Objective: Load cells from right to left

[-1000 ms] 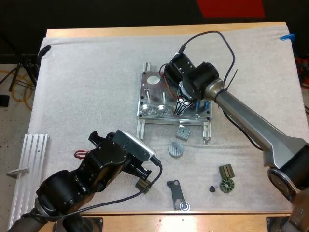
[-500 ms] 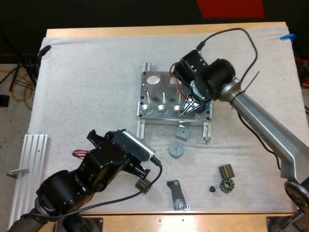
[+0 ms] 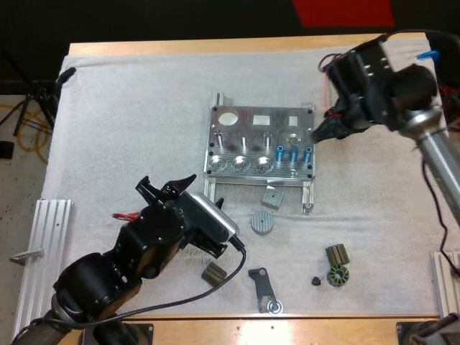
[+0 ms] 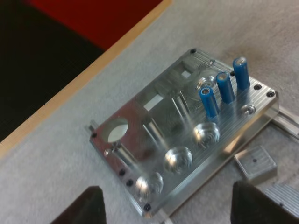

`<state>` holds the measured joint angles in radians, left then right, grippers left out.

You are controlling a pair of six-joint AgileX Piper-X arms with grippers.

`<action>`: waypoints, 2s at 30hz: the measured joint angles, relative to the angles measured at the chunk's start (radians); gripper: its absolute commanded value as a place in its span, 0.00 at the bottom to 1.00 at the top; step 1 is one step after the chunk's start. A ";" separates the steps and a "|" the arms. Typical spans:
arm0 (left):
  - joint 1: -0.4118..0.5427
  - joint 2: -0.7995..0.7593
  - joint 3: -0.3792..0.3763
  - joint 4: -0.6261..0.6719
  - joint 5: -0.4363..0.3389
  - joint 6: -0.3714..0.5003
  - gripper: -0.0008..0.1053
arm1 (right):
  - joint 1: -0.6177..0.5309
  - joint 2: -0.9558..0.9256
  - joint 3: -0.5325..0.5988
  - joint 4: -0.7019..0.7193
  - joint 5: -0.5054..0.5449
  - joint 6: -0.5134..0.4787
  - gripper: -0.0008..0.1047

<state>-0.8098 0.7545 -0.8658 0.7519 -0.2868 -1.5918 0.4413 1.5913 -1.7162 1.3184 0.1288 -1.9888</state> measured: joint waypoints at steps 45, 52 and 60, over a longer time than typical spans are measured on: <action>0.799 -0.385 0.000 0.121 0.384 0.152 0.54 | -0.190 -1.090 0.864 -0.434 -0.032 -0.022 0.40; 0.799 -0.541 0.000 0.153 0.381 0.125 0.54 | -0.190 -1.205 0.909 -0.441 -0.056 0.006 0.40; 0.799 -0.668 0.000 0.229 0.381 0.104 0.54 | -0.190 -1.328 0.955 -0.441 -0.056 0.031 0.40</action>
<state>-0.0108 0.0870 -0.8658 0.9807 0.0944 -1.4883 0.2512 0.2631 -0.7609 0.8778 0.0726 -1.9582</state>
